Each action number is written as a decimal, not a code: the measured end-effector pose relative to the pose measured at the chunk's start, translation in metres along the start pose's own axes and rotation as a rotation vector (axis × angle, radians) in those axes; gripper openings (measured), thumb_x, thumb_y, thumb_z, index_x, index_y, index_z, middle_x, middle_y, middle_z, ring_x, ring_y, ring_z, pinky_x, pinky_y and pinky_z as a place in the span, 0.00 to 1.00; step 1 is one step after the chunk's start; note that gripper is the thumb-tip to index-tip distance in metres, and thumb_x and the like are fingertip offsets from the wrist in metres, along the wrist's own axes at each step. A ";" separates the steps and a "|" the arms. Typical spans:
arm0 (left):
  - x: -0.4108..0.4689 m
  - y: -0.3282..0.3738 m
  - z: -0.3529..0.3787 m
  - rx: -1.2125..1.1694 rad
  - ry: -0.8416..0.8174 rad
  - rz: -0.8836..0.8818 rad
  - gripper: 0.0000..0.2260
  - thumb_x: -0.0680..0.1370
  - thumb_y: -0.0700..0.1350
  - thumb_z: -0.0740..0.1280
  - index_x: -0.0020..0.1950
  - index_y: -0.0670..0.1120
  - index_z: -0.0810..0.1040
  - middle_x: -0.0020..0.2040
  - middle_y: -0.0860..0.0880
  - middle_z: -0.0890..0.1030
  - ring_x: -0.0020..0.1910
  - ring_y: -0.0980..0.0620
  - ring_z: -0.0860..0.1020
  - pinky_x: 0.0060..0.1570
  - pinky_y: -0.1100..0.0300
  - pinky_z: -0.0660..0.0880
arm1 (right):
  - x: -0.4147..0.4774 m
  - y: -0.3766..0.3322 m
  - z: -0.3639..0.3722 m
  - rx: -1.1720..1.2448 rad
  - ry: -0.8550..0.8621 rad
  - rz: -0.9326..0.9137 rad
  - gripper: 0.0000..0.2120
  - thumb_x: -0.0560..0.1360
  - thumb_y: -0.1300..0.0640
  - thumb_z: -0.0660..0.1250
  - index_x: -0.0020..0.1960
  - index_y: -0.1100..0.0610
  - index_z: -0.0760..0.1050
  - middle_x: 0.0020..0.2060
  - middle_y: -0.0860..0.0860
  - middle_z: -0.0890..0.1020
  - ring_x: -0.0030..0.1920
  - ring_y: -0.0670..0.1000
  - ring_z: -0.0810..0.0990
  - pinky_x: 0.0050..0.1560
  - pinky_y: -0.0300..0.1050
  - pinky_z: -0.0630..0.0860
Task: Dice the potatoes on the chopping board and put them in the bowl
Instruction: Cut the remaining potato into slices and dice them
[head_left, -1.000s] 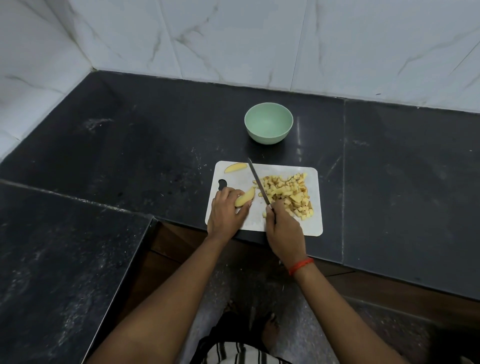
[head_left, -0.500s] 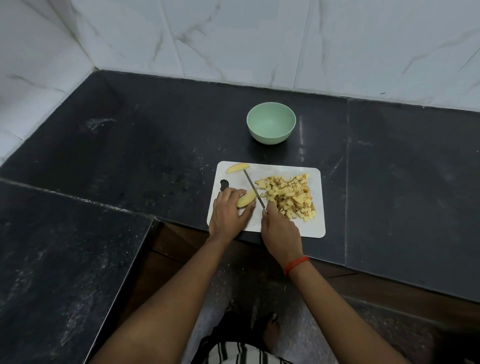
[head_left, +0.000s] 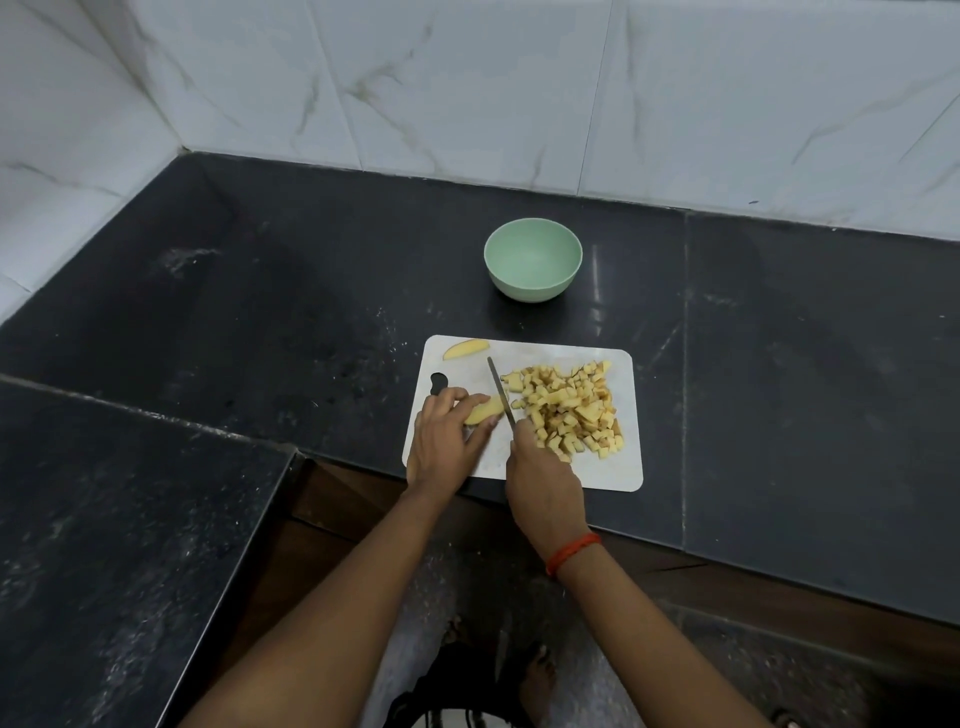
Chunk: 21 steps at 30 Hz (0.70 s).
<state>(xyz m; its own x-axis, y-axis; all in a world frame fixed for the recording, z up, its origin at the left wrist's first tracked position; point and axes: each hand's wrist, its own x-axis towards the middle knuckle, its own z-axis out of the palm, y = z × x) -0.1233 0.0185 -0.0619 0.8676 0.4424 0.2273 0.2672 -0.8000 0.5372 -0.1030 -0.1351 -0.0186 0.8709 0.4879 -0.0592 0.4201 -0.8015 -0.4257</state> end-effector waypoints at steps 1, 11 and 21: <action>0.000 0.000 0.000 0.004 0.000 -0.003 0.16 0.81 0.58 0.67 0.63 0.52 0.82 0.57 0.52 0.76 0.54 0.50 0.73 0.55 0.52 0.73 | 0.000 -0.001 0.001 -0.003 0.000 0.001 0.19 0.83 0.58 0.55 0.73 0.54 0.62 0.42 0.56 0.84 0.42 0.59 0.83 0.36 0.48 0.68; 0.001 0.000 -0.001 0.053 -0.023 0.007 0.15 0.81 0.58 0.66 0.64 0.53 0.80 0.59 0.52 0.76 0.55 0.49 0.73 0.55 0.52 0.72 | -0.020 0.002 0.000 -0.039 -0.046 0.012 0.18 0.84 0.58 0.53 0.73 0.54 0.60 0.44 0.54 0.83 0.43 0.58 0.83 0.36 0.47 0.66; 0.001 0.001 -0.002 0.063 -0.039 0.001 0.15 0.81 0.58 0.65 0.64 0.54 0.80 0.59 0.52 0.76 0.55 0.48 0.72 0.55 0.51 0.71 | 0.005 -0.009 -0.001 -0.052 -0.051 0.021 0.16 0.84 0.59 0.52 0.71 0.54 0.60 0.46 0.56 0.83 0.44 0.59 0.83 0.36 0.47 0.66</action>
<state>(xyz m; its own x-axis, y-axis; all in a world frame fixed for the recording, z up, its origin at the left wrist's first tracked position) -0.1229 0.0190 -0.0590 0.8830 0.4268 0.1954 0.2915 -0.8249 0.4844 -0.1021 -0.1255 -0.0145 0.8662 0.4865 -0.1141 0.4156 -0.8280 -0.3764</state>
